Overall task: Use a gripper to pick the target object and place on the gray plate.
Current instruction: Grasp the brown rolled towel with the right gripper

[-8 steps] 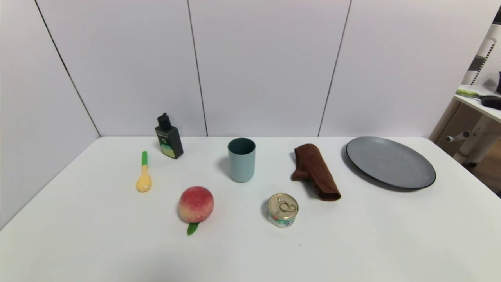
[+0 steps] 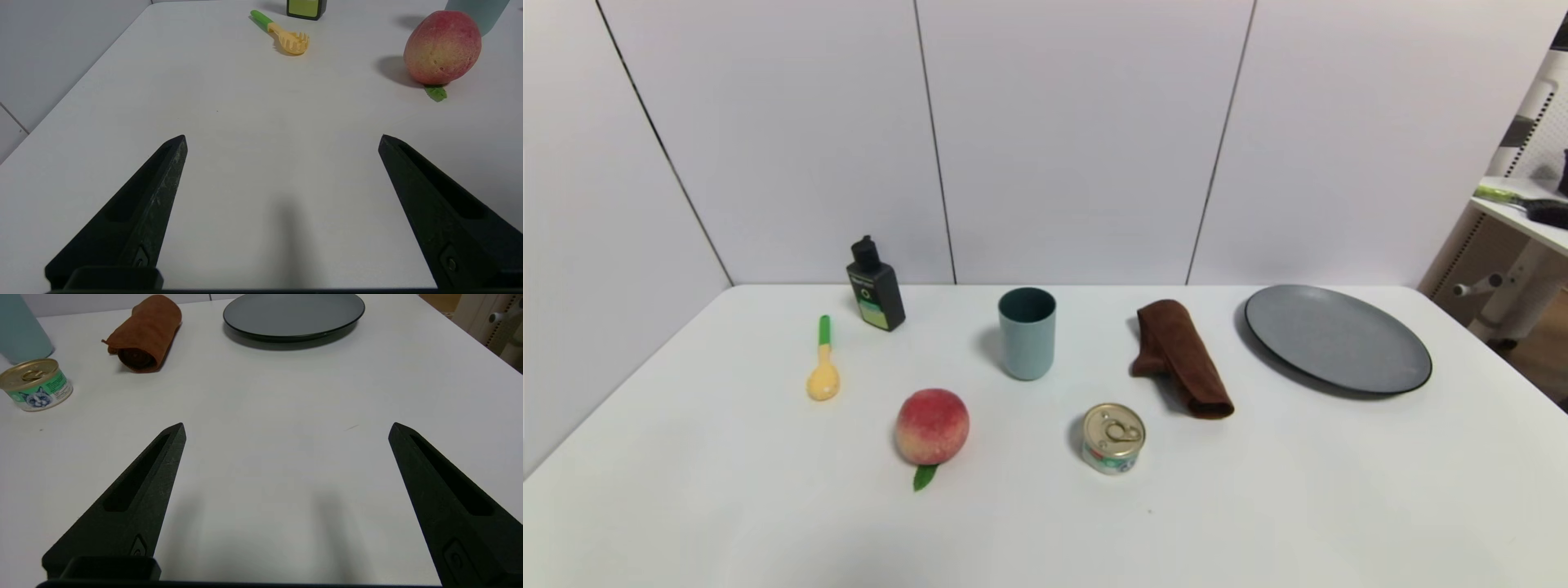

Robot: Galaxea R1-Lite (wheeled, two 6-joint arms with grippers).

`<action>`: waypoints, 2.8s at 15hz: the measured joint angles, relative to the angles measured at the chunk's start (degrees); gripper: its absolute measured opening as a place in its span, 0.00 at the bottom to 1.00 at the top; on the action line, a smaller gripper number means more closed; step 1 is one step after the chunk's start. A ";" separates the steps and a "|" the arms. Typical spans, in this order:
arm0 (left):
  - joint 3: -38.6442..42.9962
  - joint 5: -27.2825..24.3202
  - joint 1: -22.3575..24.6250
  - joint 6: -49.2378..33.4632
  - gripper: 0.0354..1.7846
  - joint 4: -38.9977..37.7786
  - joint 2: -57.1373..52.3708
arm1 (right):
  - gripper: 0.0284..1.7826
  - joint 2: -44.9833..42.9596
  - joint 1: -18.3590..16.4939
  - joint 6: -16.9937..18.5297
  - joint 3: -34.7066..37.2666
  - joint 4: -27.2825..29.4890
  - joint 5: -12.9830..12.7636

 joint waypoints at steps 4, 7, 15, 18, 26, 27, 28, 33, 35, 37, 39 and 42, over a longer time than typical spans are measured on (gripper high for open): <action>0.00 0.02 0.00 0.00 0.94 0.00 0.00 | 0.96 0.00 0.00 -0.16 0.71 -2.52 0.09; 0.00 0.02 0.00 0.00 0.94 0.00 0.00 | 0.96 0.21 0.00 -0.52 0.74 -2.32 0.26; 0.00 0.02 0.00 -0.02 0.94 0.00 0.00 | 0.96 18.99 2.84 -3.72 -18.05 13.36 1.08; 0.00 0.00 0.00 -0.02 0.94 0.00 0.00 | 0.96 34.13 6.57 -4.05 -30.16 18.13 0.89; 0.00 0.02 0.00 -0.05 0.94 0.00 0.00 | 0.96 73.14 14.07 -4.17 -72.23 39.63 0.83; 0.00 0.02 0.00 -0.02 0.94 0.00 0.00 | 0.96 77.82 14.70 -4.10 -77.74 44.09 0.80; 0.00 0.02 0.00 -0.02 0.94 0.00 0.00 | 0.96 81.91 15.38 -3.99 -82.01 47.13 0.78; 0.00 0.00 0.00 -0.02 0.94 0.00 0.00 | 0.96 98.30 20.19 -3.50 -94.25 51.72 1.13; 0.00 0.02 0.00 -0.02 0.94 0.00 0.00 | 0.96 104.01 21.46 -2.30 -98.77 51.72 1.22; 0.00 0.02 0.00 0.00 0.94 0.00 0.00 | 0.96 109.06 22.03 -1.60 -102.83 51.68 1.24; 0.00 0.02 0.00 0.00 0.94 0.00 0.00 | 0.96 114.31 22.19 0.50 -107.06 50.80 1.02; 0.00 0.02 0.00 0.00 0.94 0.00 0.00 | 0.96 120.33 22.47 6.86 -109.98 45.51 0.33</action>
